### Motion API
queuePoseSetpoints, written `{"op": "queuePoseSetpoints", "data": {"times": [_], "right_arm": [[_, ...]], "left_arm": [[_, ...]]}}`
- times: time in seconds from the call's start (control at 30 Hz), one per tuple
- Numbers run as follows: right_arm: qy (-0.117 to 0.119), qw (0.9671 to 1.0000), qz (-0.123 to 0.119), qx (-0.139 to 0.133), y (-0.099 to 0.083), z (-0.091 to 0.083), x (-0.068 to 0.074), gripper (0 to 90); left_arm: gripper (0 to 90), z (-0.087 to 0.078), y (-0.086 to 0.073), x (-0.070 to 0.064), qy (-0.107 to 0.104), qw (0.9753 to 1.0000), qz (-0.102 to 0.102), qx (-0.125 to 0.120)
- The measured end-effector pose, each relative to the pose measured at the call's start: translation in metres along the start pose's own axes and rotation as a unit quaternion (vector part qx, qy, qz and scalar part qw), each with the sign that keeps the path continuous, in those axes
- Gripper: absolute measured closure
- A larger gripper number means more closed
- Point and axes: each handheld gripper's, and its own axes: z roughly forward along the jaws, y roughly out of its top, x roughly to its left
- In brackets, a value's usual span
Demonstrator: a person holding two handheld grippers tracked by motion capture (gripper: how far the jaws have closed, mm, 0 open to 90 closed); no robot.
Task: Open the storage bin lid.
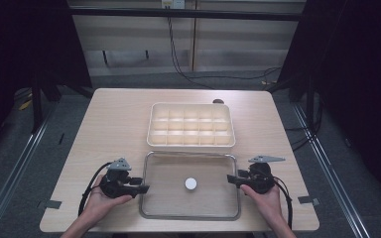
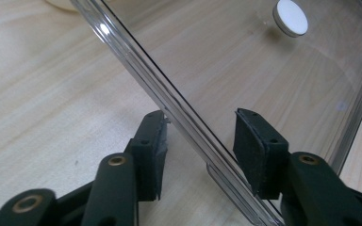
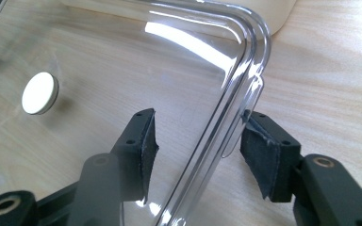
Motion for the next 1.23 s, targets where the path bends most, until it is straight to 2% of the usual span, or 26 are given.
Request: {"op": "queuePoseSetpoints", "data": {"times": [0.03,0.1,0.13,0.2,0.23,0.27,0.3,0.33,0.37,0.43,0.6,0.67,0.7,0.77,0.8,0.83,0.87,0.9,0.97,1.03,1.1,1.17,1.23], "right_arm": [[-0.014,0.9998,-0.009,0.006,-0.002,0.003,0.001,43.4],[-0.013,0.9998,-0.010,0.009,-0.002,0.004,0.001,42.1],[-0.007,0.9999,-0.004,0.015,-0.004,0.008,0.000,38.4],[-0.004,0.9998,0.000,0.017,-0.004,0.008,-0.001,37.9],[-0.001,0.9999,0.000,0.015,-0.004,0.008,-0.001,37.1],[-0.001,1.0000,0.002,0.009,-0.003,0.007,-0.001,36.2],[-0.001,1.0000,0.002,-0.003,-0.003,0.004,-0.003,36.1],[-0.001,1.0000,0.002,-0.003,-0.003,0.004,-0.003,36.1],[-0.002,1.0000,0.002,-0.009,-0.003,0.003,-0.003,35.7],[0.003,0.9995,0.004,-0.030,-0.002,-0.003,-0.005,34.6],[0.008,0.9990,0.002,-0.044,-0.003,-0.010,-0.003,33.1],[0.017,0.9975,-0.017,-0.066,-0.003,-0.017,0.001,31.7],[0.017,0.9970,-0.024,-0.071,-0.004,-0.021,0.003,31.2],[0.018,0.9954,-0.033,-0.088,-0.005,-0.028,0.006,30.2],[0.018,0.9954,-0.033,-0.088,-0.005,-0.028,0.006,30.2],[0.021,0.9936,-0.035,-0.106,-0.007,-0.036,0.008,29.4],[0.021,0.9936,-0.035,-0.106,-0.007,-0.036,0.008,29.4],[0.014,0.9921,-0.035,-0.120,-0.008,-0.042,0.008,28.2],[0.012,0.9913,-0.034,-0.126,-0.008,-0.045,0.008,27.2],[0.000,0.9874,-0.035,-0.154,-0.010,-0.057,0.005,25.9],[-0.005,0.9853,-0.031,-0.168,-0.011,-0.062,0.004,25.7],[-0.006,0.9849,-0.031,-0.170,-0.012,-0.064,0.003,25.7],[-0.012,0.9846,-0.033,-0.171,-0.013,-0.066,0.001,25.9]], "left_arm": [[51.6,0.002,-0.003,0.001,-0.010,0.9999,-0.004,0.008],[50.8,0.003,-0.004,0.001,-0.017,0.9998,-0.007,0.010],[49.3,0.005,-0.005,0.001,-0.020,0.9997,-0.011,0.012],[47.1,0.005,-0.004,0.000,-0.018,0.9997,-0.007,0.017],[47.1,0.005,-0.004,-0.002,-0.013,0.9997,0.002,0.021],[45.6,0.006,-0.004,-0.002,-0.014,0.9997,0.001,0.021],[42.7,0.006,-0.003,0.000,-0.024,0.9995,-0.012,0.019],[41.5,0.006,-0.003,0.000,-0.024,0.9995,-0.012,0.019],[41.5,0.005,-0.004,0.000,-0.012,0.9998,-0.011,0.013],[40.7,0.002,-0.003,0.000,-0.012,0.9999,-0.007,0.005],[36.7,-0.004,-0.003,0.001,0.000,0.9999,-0.002,-0.013],[34.5,-0.009,-0.003,0.000,0.018,0.9994,0.007,-0.029],[33.3,-0.009,-0.003,0.000,0.018,0.9994,0.007,-0.029],[32.5,-0.017,-0.004,0.001,0.031,0.9985,0.006,-0.046],[31.8,-0.017,-0.004,0.001,0.031,0.9985,0.006,-0.046],[31.8,-0.022,-0.005,0.001,0.033,0.9978,0.007,-0.057],[31.7,-0.022,-0.005,0.001,0.033,0.9978,0.007,-0.057],[31.2,-0.029,-0.007,0.001,0.034,0.9967,0.006,-0.073],[31.2,-0.034,-0.009,0.001,0.039,0.9958,0.009,-0.083],[31.2,-0.044,-0.012,0.001,0.051,0.9935,0.010,-0.101],[31.1,-0.048,-0.014,0.002,0.059,0.9920,0.005,-0.111],[30.7,-0.050,-0.015,0.003,0.063,0.9923,0.009,-0.107],[30.1,-0.051,-0.017,0.004,0.064,0.9917,0.002,-0.112]]}}
